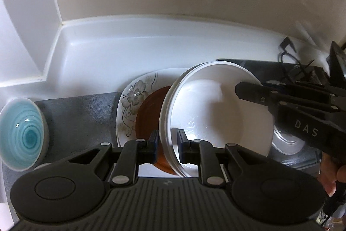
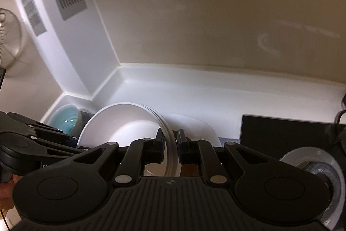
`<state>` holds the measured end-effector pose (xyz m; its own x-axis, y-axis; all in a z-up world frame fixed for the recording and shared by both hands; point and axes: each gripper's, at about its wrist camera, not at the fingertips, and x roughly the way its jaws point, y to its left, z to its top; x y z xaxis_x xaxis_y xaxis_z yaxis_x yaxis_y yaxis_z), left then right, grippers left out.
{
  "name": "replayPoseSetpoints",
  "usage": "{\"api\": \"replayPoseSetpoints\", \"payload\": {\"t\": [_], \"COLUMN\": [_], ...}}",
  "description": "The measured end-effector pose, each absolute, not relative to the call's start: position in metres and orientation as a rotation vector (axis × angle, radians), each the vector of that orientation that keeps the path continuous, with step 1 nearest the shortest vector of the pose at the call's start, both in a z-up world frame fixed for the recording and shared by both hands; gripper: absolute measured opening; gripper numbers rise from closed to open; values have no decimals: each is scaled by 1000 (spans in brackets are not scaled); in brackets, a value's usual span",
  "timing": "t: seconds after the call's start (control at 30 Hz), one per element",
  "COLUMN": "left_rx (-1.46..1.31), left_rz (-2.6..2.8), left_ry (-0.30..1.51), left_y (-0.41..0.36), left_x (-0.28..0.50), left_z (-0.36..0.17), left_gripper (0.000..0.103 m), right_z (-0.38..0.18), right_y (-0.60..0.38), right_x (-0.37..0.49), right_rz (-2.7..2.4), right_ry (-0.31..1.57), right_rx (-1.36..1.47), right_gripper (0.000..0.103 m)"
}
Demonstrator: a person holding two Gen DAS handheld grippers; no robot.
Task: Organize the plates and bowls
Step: 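Carry the orange-banded bowl with the right tool onto the terracotta plate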
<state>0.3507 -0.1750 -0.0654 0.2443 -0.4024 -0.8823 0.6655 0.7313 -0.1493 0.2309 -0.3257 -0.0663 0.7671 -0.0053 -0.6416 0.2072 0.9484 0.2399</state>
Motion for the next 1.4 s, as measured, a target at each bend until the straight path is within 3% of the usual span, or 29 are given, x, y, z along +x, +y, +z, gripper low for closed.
{"api": "replayPoseSetpoints", "payload": {"t": [0.43, 1.03, 1.07, 1.13, 1.17, 1.2, 1.3, 1.33, 1.4], "left_rx": [300, 335, 337, 350, 355, 355, 340, 331, 319], "left_rz": [-688, -665, -657, -637, -622, -604, -593, -589, -588], "left_ry": [1194, 1178, 1168, 1141, 1122, 1101, 1050, 1047, 1025], "left_y": [-191, -197, -197, -195, -194, -193, -187, -185, -180], "left_x": [380, 378, 376, 374, 372, 371, 368, 367, 364], "left_z": [-102, -108, -107, -105, -103, -101, -92, -89, -83], "left_gripper": [19, 21, 28, 53, 78, 94, 100, 102, 103], "right_z": [-110, -127, -128, -129, -128, -127, -123, -121, -115], "right_y": [-341, -343, -342, -342, -342, -343, -346, -347, -348], "right_x": [268, 279, 279, 279, 278, 277, 272, 270, 264], "right_rz": [-120, -141, -143, -149, -157, -163, -181, -193, -210], "right_ry": [790, 851, 853, 854, 848, 841, 821, 810, 786], "right_rx": [375, 370, 369, 364, 360, 360, 372, 371, 363], "right_gripper": [13, 12, 12, 13, 13, 13, 34, 46, 53]}}
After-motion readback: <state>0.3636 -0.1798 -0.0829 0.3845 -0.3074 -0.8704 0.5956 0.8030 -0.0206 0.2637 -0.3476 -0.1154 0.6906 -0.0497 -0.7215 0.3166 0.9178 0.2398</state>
